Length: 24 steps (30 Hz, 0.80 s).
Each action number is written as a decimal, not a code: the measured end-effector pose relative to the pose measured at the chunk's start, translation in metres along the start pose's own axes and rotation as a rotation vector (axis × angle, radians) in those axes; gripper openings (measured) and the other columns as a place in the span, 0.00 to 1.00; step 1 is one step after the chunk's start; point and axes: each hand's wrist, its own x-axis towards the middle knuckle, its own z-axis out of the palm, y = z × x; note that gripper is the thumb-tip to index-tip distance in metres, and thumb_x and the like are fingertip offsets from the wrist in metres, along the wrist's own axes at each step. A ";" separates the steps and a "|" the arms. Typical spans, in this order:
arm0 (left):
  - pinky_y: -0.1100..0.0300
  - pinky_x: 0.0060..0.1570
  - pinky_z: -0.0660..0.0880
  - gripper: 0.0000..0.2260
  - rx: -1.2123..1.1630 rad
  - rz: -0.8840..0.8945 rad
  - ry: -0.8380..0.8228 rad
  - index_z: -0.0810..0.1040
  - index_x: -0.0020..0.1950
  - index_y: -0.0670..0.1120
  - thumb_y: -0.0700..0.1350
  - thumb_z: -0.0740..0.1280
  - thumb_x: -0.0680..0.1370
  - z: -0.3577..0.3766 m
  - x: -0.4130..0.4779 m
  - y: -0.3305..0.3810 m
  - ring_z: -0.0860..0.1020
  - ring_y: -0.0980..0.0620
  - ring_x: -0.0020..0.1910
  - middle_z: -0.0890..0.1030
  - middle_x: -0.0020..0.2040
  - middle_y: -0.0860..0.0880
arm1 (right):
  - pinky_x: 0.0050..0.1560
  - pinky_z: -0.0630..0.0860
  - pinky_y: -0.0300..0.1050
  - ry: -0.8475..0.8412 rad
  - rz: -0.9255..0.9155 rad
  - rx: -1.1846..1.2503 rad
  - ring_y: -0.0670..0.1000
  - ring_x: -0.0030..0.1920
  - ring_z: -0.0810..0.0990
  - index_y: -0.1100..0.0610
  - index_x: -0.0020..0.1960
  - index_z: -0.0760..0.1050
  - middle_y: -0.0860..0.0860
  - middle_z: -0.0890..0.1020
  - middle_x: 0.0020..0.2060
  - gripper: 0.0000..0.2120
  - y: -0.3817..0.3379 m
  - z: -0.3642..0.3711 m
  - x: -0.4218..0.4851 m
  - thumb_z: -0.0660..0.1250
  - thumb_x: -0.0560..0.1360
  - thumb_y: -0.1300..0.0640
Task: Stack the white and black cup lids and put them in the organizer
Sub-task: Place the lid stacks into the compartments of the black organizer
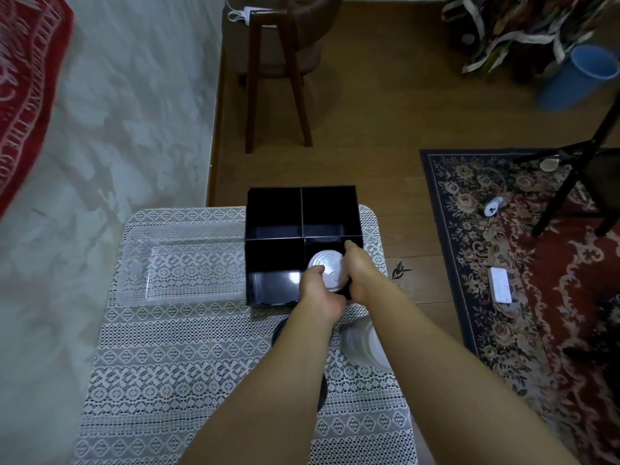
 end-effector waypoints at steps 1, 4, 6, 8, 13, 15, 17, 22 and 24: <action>0.46 0.66 0.68 0.16 0.001 -0.001 -0.011 0.69 0.67 0.38 0.45 0.57 0.81 -0.002 -0.002 0.001 0.74 0.39 0.64 0.74 0.65 0.35 | 0.51 0.76 0.50 0.006 0.000 0.000 0.61 0.55 0.81 0.61 0.60 0.71 0.63 0.81 0.53 0.21 -0.001 0.000 -0.003 0.50 0.84 0.46; 0.47 0.67 0.67 0.21 0.004 -0.017 -0.049 0.67 0.71 0.38 0.45 0.57 0.80 -0.006 -0.008 0.004 0.74 0.39 0.65 0.74 0.66 0.35 | 0.49 0.77 0.50 0.008 -0.002 0.025 0.60 0.53 0.81 0.61 0.65 0.70 0.62 0.81 0.55 0.23 -0.003 -0.002 -0.011 0.50 0.83 0.44; 0.48 0.68 0.67 0.21 0.000 -0.005 -0.071 0.67 0.71 0.38 0.45 0.57 0.81 -0.008 -0.015 0.006 0.73 0.39 0.65 0.74 0.67 0.35 | 0.46 0.76 0.48 -0.009 -0.023 0.050 0.58 0.49 0.81 0.61 0.67 0.70 0.59 0.82 0.50 0.24 -0.004 -0.004 -0.020 0.50 0.84 0.45; 0.48 0.70 0.65 0.20 0.018 0.004 -0.104 0.66 0.72 0.37 0.44 0.56 0.81 -0.011 -0.026 0.009 0.72 0.39 0.67 0.72 0.68 0.35 | 0.44 0.75 0.47 -0.019 -0.052 0.081 0.54 0.47 0.80 0.61 0.68 0.69 0.54 0.80 0.46 0.21 -0.003 -0.008 -0.030 0.51 0.84 0.48; 0.51 0.72 0.60 0.13 0.198 0.133 -0.164 0.72 0.64 0.36 0.38 0.57 0.81 -0.023 -0.065 0.017 0.67 0.46 0.72 0.73 0.66 0.42 | 0.51 0.68 0.45 0.041 -0.270 -0.099 0.50 0.49 0.75 0.56 0.53 0.75 0.51 0.76 0.47 0.08 0.008 -0.015 -0.055 0.58 0.81 0.57; 0.52 0.72 0.63 0.12 0.371 0.285 -0.198 0.72 0.64 0.40 0.37 0.58 0.82 -0.035 -0.088 0.021 0.70 0.48 0.69 0.76 0.62 0.44 | 0.55 0.67 0.41 0.063 -0.423 -0.273 0.48 0.55 0.74 0.56 0.59 0.75 0.47 0.75 0.53 0.10 0.020 -0.016 -0.066 0.59 0.80 0.60; 0.55 0.69 0.67 0.13 0.589 0.488 -0.163 0.73 0.65 0.45 0.38 0.60 0.81 -0.052 -0.102 0.025 0.75 0.51 0.65 0.77 0.63 0.46 | 0.60 0.67 0.40 0.071 -0.554 -0.415 0.48 0.63 0.73 0.58 0.70 0.70 0.49 0.75 0.62 0.18 0.035 -0.017 -0.082 0.59 0.81 0.60; 0.64 0.56 0.69 0.10 0.892 0.711 -0.050 0.75 0.56 0.55 0.39 0.62 0.81 -0.106 -0.110 0.029 0.76 0.58 0.57 0.78 0.59 0.54 | 0.61 0.68 0.39 0.043 -0.646 -0.479 0.45 0.61 0.74 0.56 0.71 0.69 0.46 0.75 0.61 0.19 0.093 -0.017 -0.113 0.61 0.81 0.59; 0.68 0.51 0.68 0.11 0.926 0.725 -0.003 0.74 0.61 0.51 0.40 0.62 0.81 -0.126 -0.108 0.024 0.74 0.60 0.55 0.77 0.60 0.54 | 0.61 0.68 0.38 0.069 -0.638 -0.451 0.46 0.63 0.74 0.54 0.71 0.69 0.47 0.76 0.62 0.19 0.121 -0.017 -0.120 0.62 0.81 0.59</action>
